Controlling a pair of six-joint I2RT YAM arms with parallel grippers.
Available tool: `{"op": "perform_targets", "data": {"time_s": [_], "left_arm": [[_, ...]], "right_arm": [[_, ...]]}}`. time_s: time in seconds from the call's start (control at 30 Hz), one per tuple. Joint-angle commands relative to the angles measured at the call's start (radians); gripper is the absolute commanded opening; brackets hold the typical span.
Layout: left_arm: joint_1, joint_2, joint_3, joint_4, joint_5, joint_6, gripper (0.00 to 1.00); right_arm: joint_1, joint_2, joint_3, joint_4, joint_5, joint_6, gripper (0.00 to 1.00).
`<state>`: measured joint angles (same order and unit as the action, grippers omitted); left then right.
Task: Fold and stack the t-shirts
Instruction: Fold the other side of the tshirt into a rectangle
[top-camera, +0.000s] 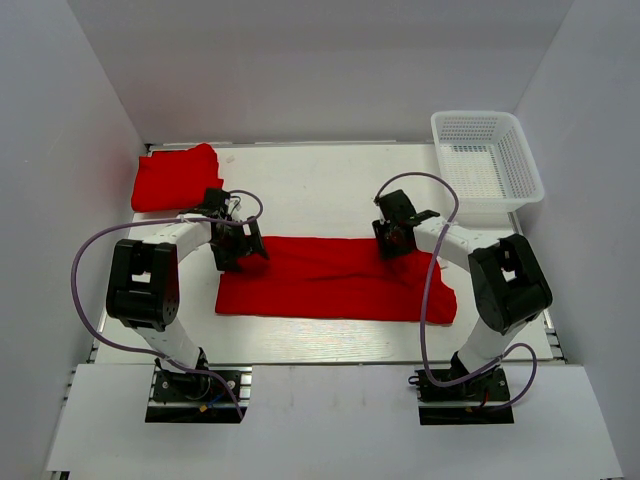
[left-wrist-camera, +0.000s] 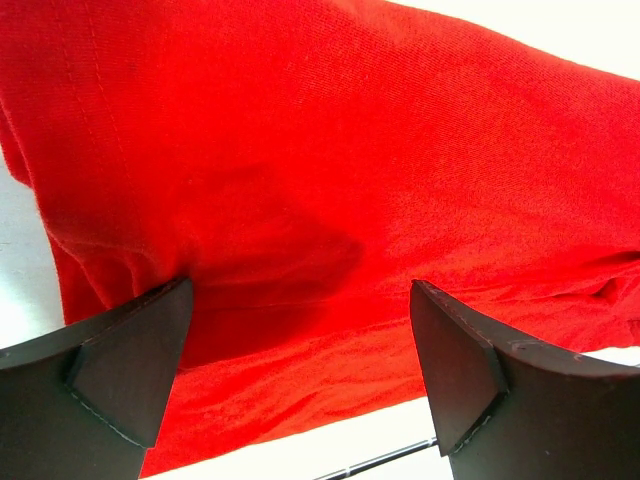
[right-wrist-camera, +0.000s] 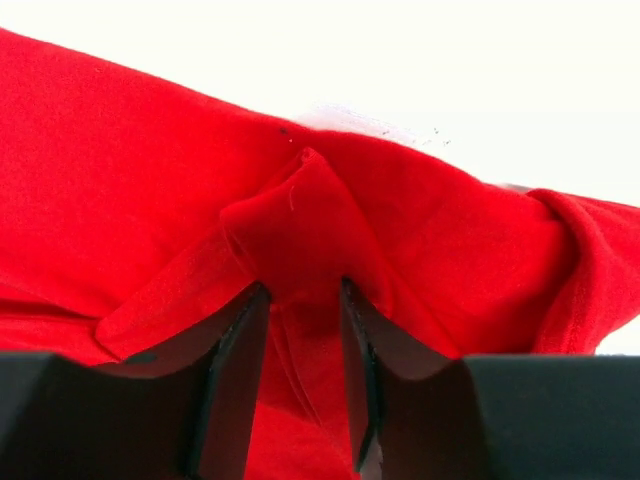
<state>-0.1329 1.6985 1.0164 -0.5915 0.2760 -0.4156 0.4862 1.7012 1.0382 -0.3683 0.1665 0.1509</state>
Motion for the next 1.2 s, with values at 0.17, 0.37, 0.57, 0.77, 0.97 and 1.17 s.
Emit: {"op": "perform_targets", "data": {"time_s": [0.17,0.37,0.57,0.77,0.97,1.17], "left_arm": [[0.007,0.018,-0.01,-0.018,-0.037,0.012,1.0],[0.016,0.018,-0.01,-0.027,-0.046,0.012,1.0],[0.016,0.018,-0.01,-0.027,-0.046,0.012,1.0],[0.016,0.018,-0.001,-0.027,-0.055,0.012,1.0],[0.016,0.027,0.039,-0.027,-0.064,0.003,1.0],[0.016,0.049,0.057,-0.027,-0.073,0.003,1.0]], "right_arm": [[-0.006,-0.041,0.029,0.034,0.05,0.015,0.23],[-0.008,-0.084,0.029,0.029,0.034,0.022,0.05],[-0.005,-0.189,-0.001,0.045,-0.092,-0.024,0.0],[0.002,-0.261,-0.033,-0.069,-0.272,-0.119,0.0],[0.011,-0.316,-0.078,-0.196,-0.374,-0.195,0.0],[0.025,-0.321,-0.037,-0.352,-0.421,-0.232,0.0]]}}
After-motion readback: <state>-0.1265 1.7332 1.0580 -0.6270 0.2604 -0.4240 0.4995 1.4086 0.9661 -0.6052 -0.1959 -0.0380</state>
